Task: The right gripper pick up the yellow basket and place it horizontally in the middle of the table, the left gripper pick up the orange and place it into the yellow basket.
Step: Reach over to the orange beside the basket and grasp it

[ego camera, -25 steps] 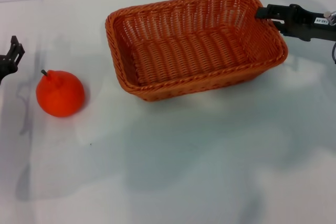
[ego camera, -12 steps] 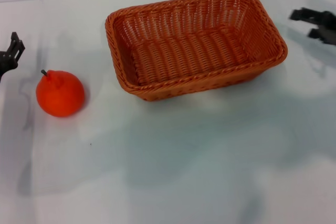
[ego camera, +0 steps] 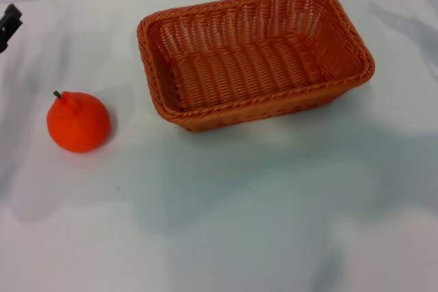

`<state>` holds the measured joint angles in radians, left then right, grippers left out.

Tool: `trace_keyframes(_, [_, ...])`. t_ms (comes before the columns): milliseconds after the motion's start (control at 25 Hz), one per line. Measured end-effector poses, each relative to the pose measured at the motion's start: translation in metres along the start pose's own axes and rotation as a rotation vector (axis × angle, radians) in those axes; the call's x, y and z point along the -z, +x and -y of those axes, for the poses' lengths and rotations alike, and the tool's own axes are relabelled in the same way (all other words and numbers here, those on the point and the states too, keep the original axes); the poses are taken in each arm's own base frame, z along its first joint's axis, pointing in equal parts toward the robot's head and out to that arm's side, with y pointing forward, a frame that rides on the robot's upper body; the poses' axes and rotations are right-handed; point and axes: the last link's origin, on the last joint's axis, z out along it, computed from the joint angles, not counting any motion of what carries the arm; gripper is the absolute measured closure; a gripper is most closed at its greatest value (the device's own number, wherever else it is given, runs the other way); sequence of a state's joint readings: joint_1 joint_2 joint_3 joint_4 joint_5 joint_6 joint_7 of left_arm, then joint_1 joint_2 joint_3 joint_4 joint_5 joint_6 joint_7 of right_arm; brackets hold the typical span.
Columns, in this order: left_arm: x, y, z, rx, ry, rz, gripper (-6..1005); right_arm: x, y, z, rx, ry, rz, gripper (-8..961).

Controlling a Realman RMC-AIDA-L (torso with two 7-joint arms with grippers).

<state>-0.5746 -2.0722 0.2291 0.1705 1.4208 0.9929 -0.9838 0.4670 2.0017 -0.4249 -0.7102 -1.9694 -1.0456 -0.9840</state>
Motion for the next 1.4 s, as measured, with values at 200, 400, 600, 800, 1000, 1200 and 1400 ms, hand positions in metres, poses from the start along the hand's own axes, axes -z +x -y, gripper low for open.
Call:
trace_keyframes(200, [0.008, 0.021, -0.003, -0.004, -0.184, 0.093, 99, 0.001, 0.002, -0.002, 0.008, -0.004, 0.001, 11])
trace_keyframes(400, [0.037, 0.032, -0.004, -0.038, -0.354, 0.174, 114, 0.003, 0.006, -0.004, 0.024, -0.012, 0.001, 11])
trace_keyframes(600, [0.063, 0.025, 0.000, -0.082, -0.414, 0.235, 130, 0.005, 0.009, -0.005, 0.033, -0.015, 0.000, 10])
trace_keyframes(800, [0.074, 0.007, -0.004, -0.119, -0.428, 0.252, 145, 0.005, 0.010, -0.005, 0.036, -0.014, 0.000, 10])
trace_keyframes(1000, [0.073, -0.005, -0.010, -0.141, -0.432, 0.262, 161, 0.006, 0.012, -0.003, 0.041, 0.000, 0.003, 10])
trace_keyframes(1200, [0.068, -0.020, -0.015, -0.183, -0.407, 0.283, 176, 0.009, 0.010, -0.003, 0.036, 0.013, 0.009, 10])
trace_keyframes(1400, [0.060, -0.033, -0.019, -0.230, -0.366, 0.297, 191, 0.011, 0.009, -0.002, 0.035, 0.028, 0.019, 10])
